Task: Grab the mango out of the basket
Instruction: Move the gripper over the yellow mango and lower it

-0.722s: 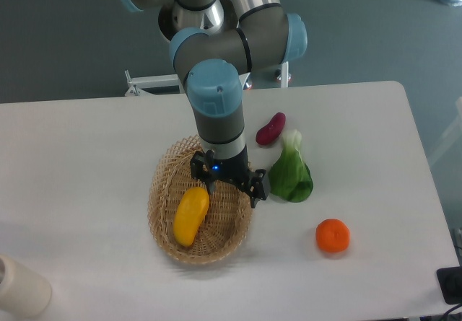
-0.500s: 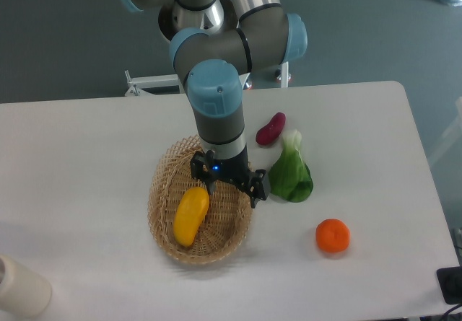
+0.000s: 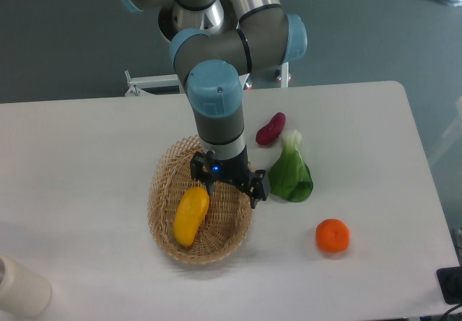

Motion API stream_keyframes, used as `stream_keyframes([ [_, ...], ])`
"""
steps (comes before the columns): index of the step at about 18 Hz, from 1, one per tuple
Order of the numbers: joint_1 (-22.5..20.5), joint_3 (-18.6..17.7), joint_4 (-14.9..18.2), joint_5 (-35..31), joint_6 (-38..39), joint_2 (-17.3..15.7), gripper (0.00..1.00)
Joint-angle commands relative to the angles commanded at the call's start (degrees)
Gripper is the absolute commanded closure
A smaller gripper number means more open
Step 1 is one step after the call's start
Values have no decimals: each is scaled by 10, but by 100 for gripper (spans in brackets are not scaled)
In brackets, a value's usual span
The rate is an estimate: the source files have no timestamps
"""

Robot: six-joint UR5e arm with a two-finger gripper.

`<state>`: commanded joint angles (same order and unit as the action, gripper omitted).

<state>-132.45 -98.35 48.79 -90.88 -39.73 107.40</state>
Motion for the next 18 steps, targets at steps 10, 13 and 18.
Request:
stream_keyframes([
  [10,40,-76,-4,3,33,3,0],
  [13,54,-88,-4,2,33,13,0],
  [18,59,-89,-5,2,33,22,0],
])
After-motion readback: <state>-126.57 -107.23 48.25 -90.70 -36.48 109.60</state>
